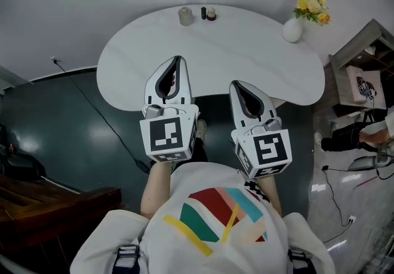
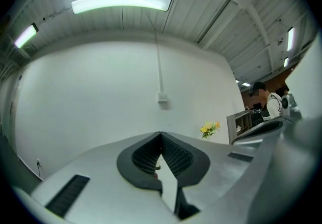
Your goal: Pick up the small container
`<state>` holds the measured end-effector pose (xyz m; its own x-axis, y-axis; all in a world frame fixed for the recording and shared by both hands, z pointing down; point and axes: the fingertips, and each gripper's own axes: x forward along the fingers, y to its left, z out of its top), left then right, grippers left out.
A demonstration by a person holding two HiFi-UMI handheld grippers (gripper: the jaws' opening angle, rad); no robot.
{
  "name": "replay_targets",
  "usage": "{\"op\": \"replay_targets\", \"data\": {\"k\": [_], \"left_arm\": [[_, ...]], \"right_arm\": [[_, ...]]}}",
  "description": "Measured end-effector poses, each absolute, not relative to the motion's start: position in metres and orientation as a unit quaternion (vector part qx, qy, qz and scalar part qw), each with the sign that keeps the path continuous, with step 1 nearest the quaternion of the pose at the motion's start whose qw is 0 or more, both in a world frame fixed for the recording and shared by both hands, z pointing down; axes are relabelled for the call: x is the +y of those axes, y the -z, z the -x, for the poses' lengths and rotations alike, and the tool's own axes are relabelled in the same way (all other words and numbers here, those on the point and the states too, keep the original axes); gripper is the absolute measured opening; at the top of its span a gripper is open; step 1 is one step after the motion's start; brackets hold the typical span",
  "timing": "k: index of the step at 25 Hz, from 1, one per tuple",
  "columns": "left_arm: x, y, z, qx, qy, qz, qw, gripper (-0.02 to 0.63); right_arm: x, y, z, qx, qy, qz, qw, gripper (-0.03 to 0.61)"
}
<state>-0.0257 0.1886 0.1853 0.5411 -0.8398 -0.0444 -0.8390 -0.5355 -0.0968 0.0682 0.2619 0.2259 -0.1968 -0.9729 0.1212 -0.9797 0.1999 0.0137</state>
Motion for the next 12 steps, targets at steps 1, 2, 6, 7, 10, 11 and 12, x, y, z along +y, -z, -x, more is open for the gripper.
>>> {"op": "replay_targets", "data": {"k": [1, 2, 6, 7, 10, 11, 12], "left_arm": [[0.187, -0.184, 0.026, 0.480, 0.001, 0.875, 0.054, 0.018], [0.185, -0.184, 0.027, 0.481, 0.000, 0.875, 0.053, 0.018], [0.180, -0.193, 0.028, 0.484, 0.010, 0.874, 0.042, 0.018], [0.177, -0.195, 0.029, 0.484, 0.013, 0.874, 0.039, 0.018], [0.165, -0.198, 0.030, 0.482, 0.013, 0.876, 0.028, 0.018], [0.160, -0.198, 0.029, 0.480, 0.014, 0.877, 0.026, 0.018], [0.155, -0.198, 0.028, 0.479, 0.015, 0.877, 0.026, 0.018]], "right_arm": [[0.258, -0.224, -0.066, -0.776, -0.033, -0.628, 0.049, 0.011], [0.255, -0.222, -0.065, -0.778, -0.033, -0.626, 0.048, 0.011], [0.243, -0.226, -0.060, -0.781, -0.039, -0.620, 0.054, 0.011], [0.240, -0.229, -0.059, -0.783, -0.042, -0.618, 0.056, 0.011], [0.228, -0.233, -0.058, -0.784, -0.049, -0.617, 0.058, 0.011], [0.224, -0.233, -0.059, -0.782, -0.051, -0.618, 0.057, 0.011], [0.219, -0.233, -0.062, -0.780, -0.053, -0.621, 0.055, 0.011]]}}
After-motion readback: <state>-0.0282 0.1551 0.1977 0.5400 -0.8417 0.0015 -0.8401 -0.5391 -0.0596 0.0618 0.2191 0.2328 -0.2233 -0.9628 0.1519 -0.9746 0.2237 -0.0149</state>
